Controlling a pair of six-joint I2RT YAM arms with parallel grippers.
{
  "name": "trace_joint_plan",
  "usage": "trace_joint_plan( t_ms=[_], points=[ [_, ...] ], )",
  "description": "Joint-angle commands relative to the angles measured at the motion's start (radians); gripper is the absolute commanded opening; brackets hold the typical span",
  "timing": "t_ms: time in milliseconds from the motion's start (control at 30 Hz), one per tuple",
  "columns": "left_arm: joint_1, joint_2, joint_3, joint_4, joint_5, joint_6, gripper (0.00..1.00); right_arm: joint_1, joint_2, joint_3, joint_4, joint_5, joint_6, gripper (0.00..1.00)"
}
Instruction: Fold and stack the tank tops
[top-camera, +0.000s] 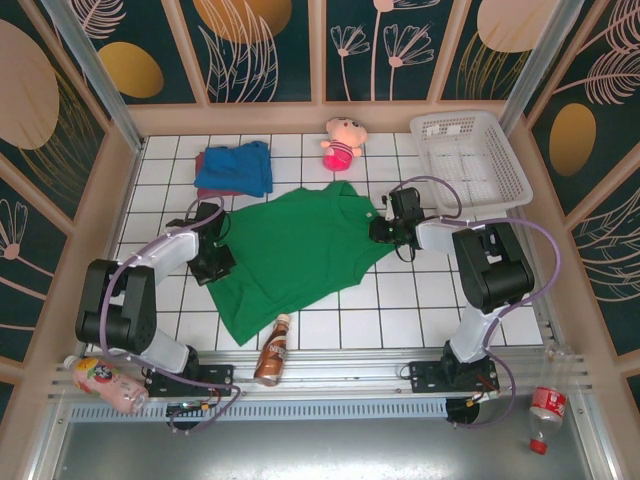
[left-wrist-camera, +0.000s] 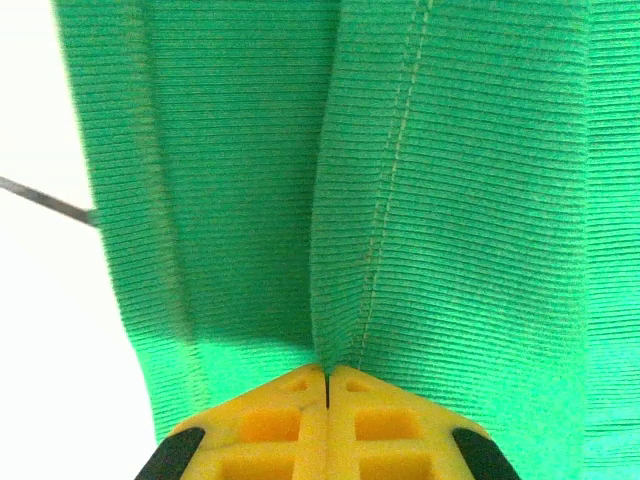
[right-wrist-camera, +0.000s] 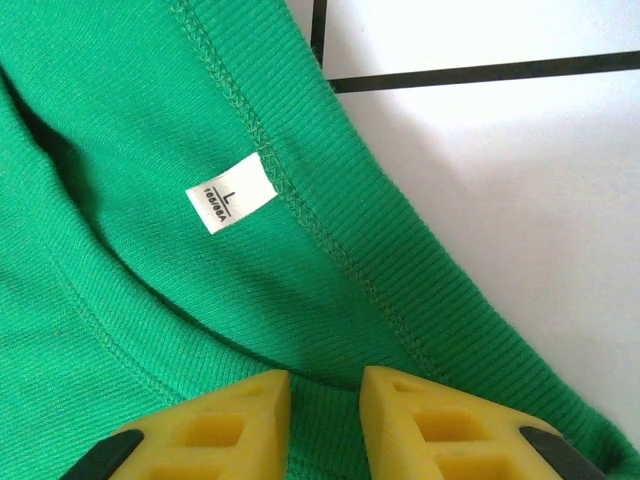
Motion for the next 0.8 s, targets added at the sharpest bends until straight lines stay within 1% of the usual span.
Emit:
trace_joint_plan(
  t_ms=[0, 233, 300, 433, 500, 567, 600, 667, 733, 767],
  points=[
    [0.003, -0.025, -0.002, -0.102, -0.098, 0.035, 0.00, -0.017, 0.019, -0.044, -0.108, 0.026, 0.024, 0.27],
    [0.031, 0.012, -0.006, -0.121, -0.191, 0.074, 0.00, -0.019, 0.020, -0.040, -0.116, 0.030, 0.041, 0.27],
    [0.037, 0.027, 0.009, -0.125, -0.232, 0.083, 0.00, -0.018, 0.017, -0.039, -0.117, 0.032, 0.043, 0.27],
    [0.045, 0.077, 0.053, -0.131, -0.268, 0.101, 0.00, -0.020, 0.017, -0.042, -0.116, 0.030, 0.044, 0.27],
    [0.046, 0.099, 0.074, -0.127, -0.275, 0.107, 0.00, -0.020, 0.017, -0.043, -0.117, 0.029, 0.046, 0.27],
    [0.046, 0.114, 0.102, -0.118, -0.252, 0.106, 0.00, -0.019, 0.016, -0.044, -0.113, 0.025, 0.046, 0.27],
    [0.047, 0.118, 0.110, -0.111, -0.243, 0.106, 0.02, -0.021, 0.014, -0.044, -0.112, 0.023, 0.047, 0.27],
    [0.046, 0.128, 0.124, -0.098, -0.216, 0.111, 0.11, -0.020, 0.006, -0.047, -0.104, 0.012, 0.049, 0.27],
    [0.047, 0.143, 0.149, -0.105, -0.198, 0.121, 0.14, -0.020, -0.016, -0.048, -0.095, 0.002, 0.057, 0.27],
    [0.046, 0.148, 0.149, -0.118, -0.206, 0.121, 0.16, -0.020, -0.026, -0.045, -0.098, -0.004, 0.060, 0.27]
  ],
)
